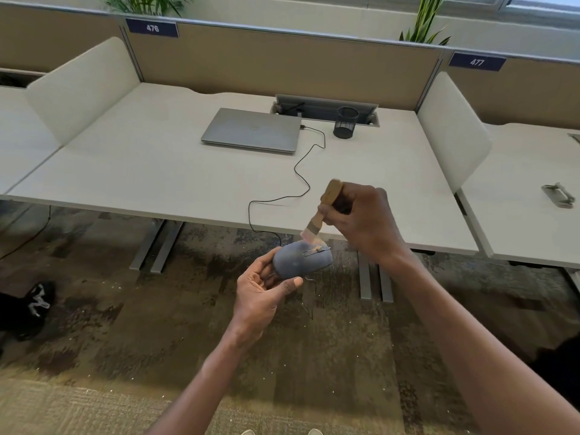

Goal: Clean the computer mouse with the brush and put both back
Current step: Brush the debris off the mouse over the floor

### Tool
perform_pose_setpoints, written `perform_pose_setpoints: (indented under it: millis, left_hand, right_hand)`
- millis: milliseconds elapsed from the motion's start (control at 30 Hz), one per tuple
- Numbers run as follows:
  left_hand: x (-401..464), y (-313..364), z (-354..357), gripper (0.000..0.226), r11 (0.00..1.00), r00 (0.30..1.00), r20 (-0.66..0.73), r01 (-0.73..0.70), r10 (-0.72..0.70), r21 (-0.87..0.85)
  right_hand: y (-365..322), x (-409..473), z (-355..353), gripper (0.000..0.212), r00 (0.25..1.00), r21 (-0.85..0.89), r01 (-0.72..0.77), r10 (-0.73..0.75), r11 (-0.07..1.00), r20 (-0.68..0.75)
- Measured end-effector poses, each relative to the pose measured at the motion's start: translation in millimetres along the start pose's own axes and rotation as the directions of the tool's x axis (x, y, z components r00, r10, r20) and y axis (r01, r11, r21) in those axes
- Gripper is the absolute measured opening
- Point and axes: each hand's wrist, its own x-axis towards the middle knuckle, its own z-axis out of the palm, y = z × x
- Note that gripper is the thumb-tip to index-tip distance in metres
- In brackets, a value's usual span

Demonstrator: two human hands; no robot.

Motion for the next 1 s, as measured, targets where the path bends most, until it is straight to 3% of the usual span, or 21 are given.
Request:
perform_pose_setpoints:
  millis: [300, 500, 733, 1000]
  left_hand:
    - [1, 0, 1, 0.074, 1.0, 1.0, 0.027, -0.002, 0.001, 0.01]
    - [-1, -2, -4, 0.076, 1.0, 1.0, 0.014, -0.01, 0.01, 0.01]
    - [4, 0, -8, 0.071, 1.0, 1.0, -0.019, -0.014, 0.014, -0.02]
    - [5, -1, -8, 0.069, 0.999, 1.0, -0.014, -0.003, 0.002, -0.036]
  right_hand:
    - [-14, 20, 21, 0.008, 0.99, 0.036, -0.077, 0.072, 0.996, 0.122]
    - [-1, 33, 10, 0.004, 0.987, -0.066, -0.143, 0.147, 0.988, 0.065]
    - [3, 22, -1, 0.012, 0.988, 0.165, -0.146, 0.135, 0.976, 0.073]
    - [13, 8, 1, 0.006, 0.991, 0.126, -0.111, 0.1, 0.986, 0.092]
